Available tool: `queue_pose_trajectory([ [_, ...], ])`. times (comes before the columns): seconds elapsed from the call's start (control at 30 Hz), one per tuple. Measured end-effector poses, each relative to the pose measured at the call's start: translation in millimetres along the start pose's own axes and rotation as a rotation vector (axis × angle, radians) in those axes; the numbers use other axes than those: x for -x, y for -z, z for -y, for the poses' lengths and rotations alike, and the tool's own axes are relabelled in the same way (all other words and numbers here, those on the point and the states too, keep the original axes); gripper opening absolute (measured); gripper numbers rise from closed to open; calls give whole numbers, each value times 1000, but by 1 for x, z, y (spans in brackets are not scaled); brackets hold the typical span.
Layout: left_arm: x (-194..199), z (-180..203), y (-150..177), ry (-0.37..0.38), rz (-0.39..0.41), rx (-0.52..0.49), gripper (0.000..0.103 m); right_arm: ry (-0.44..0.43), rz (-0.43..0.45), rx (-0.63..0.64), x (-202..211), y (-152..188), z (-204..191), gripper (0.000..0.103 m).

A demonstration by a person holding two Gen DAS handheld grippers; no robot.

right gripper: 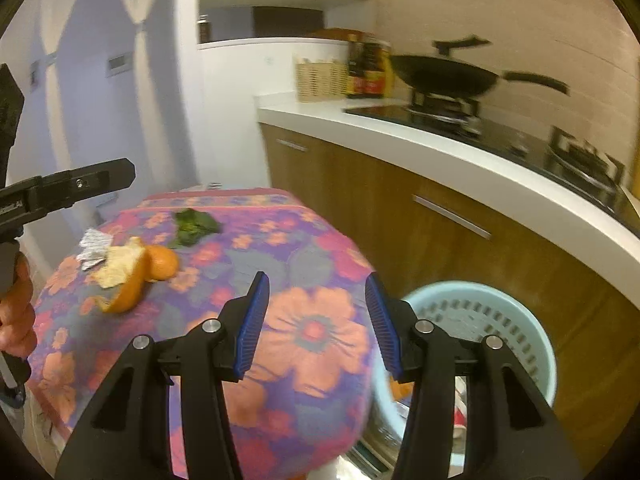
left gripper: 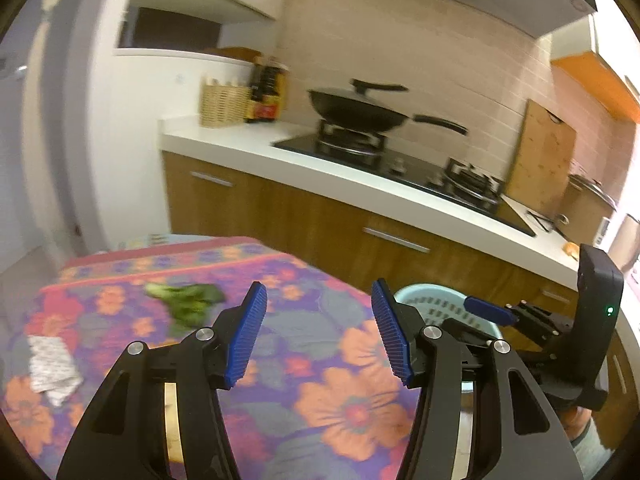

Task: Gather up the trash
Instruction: 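Return both grippers to the table over the remaining orange peels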

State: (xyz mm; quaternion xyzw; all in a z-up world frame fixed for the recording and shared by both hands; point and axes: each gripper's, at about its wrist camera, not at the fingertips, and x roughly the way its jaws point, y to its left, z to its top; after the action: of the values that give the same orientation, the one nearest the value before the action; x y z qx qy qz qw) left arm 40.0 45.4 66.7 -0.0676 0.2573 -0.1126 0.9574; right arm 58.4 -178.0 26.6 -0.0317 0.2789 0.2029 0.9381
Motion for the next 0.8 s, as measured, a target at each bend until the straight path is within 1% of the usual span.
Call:
queue_pose_trajectory([
  [0.1,16,-31,3,-36,14,26,60,-58,3,38,-8,-5,-25,46],
  [0.2,27,-67,8,-78,15,70,61,-124,2,65,-20,-9,-51,46],
  [0.3,28,-101,15,-109,-8,117,63,-186,-12,80,-38,-12,-77,46],
  [0.4,23,-128,24,-119,-34,150,69,-236,-34,83,-55,-14,-96,46],
  [0.47,15,-142,29,-108,-57,173,70,-261,-60,77,-69,-15,-105,45],
  [0.57,-4,-163,39,-67,-104,219,71,-286,-105,64,-89,-16,-114,37],
  [0.63,-16,-167,44,-55,-129,220,71,-274,-117,66,-98,-15,-118,36],
  [0.73,-34,-174,52,-19,-177,221,71,-268,-142,56,-112,-13,-119,36],
  [0.8,-41,-176,57,9,-195,223,71,-259,-154,55,-120,-12,-118,35],
])
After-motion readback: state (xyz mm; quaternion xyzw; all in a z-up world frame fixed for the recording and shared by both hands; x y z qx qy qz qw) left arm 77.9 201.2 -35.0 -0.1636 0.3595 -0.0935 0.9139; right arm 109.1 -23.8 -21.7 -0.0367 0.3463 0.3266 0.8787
